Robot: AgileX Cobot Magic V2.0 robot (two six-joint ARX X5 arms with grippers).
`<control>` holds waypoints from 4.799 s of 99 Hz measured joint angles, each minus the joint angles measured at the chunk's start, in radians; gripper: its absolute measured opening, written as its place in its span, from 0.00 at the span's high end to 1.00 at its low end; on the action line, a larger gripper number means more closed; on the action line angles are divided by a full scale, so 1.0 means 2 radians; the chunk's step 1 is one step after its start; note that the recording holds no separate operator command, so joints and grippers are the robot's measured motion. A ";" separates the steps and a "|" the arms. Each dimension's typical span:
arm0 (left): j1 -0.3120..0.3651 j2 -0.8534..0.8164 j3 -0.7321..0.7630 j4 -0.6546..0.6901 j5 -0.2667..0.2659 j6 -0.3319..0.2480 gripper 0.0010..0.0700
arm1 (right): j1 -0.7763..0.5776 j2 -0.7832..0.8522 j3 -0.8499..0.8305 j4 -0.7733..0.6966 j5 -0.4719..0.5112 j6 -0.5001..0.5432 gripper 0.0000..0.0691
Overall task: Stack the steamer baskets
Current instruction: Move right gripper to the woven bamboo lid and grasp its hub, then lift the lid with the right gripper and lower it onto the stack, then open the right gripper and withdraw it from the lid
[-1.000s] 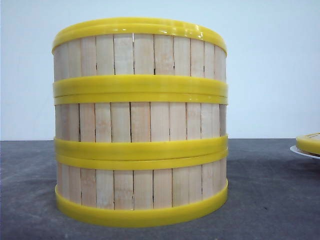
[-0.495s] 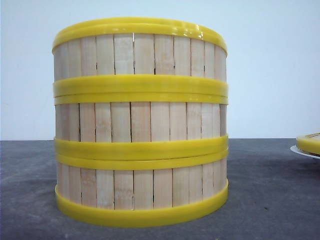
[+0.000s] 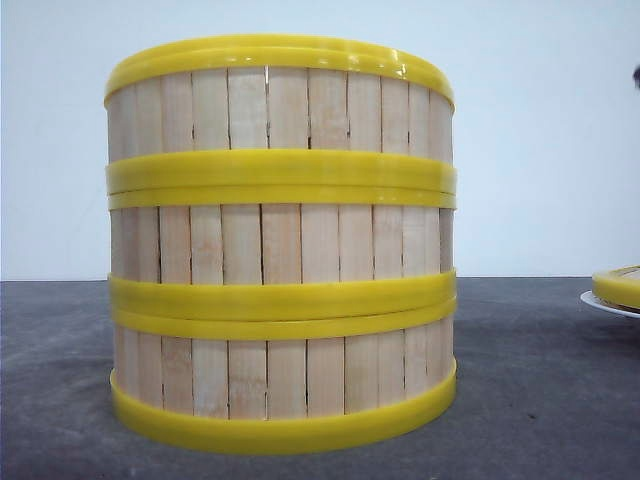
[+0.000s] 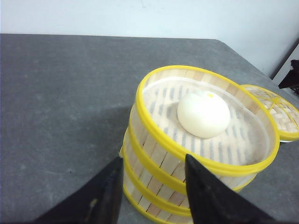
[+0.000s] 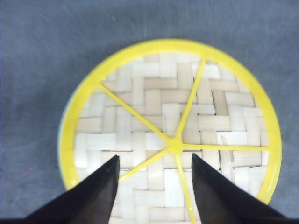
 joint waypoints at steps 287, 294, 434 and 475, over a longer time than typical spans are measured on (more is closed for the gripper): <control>0.000 0.000 0.000 0.004 0.000 -0.006 0.67 | 0.418 0.024 0.325 -0.105 -0.006 -0.014 0.93; 0.000 0.000 0.000 0.004 0.000 -0.006 0.67 | 0.438 0.042 0.331 -0.110 -0.005 -0.018 0.93; 0.000 0.000 0.000 0.002 0.003 -0.012 0.67 | 0.484 0.151 0.360 -0.155 -0.016 -0.045 0.93; 0.000 0.000 0.000 -0.001 0.004 -0.012 0.67 | 0.485 0.166 0.362 -0.157 -0.024 -0.045 0.93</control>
